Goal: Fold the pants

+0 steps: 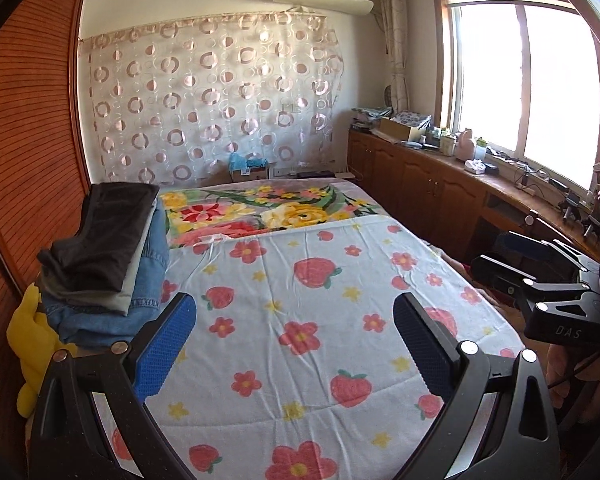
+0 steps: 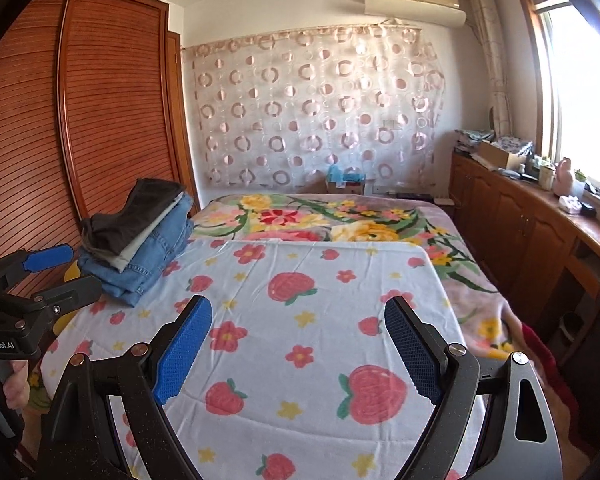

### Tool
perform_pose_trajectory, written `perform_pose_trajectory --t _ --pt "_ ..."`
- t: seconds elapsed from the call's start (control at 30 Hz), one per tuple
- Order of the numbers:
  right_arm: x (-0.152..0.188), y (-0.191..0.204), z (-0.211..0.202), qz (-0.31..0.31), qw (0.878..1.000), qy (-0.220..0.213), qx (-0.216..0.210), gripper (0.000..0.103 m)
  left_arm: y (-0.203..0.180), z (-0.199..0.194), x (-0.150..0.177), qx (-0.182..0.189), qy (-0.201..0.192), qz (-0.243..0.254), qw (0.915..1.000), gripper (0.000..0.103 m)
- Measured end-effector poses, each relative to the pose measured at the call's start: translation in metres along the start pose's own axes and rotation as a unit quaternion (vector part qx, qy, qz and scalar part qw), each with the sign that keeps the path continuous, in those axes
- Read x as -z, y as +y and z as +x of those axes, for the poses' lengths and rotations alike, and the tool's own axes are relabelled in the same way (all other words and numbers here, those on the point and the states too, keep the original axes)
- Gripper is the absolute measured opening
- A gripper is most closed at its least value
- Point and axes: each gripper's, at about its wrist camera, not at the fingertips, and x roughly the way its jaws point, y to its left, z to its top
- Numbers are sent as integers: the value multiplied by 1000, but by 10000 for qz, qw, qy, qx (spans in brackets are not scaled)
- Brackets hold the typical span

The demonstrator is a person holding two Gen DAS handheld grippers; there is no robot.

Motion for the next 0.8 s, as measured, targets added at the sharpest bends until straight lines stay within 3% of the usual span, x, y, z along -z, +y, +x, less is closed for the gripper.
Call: perform_pose_trajectory --t 0.43,0.8 --pt "12 22 -35 23 9990 -422 131 89 -2 -31 -19 -15 -339 -65 9994 99" --pt "23 14 -43 40 9975 -697 142 89 11 -53 -23 -164 -562 -147 9982 99"
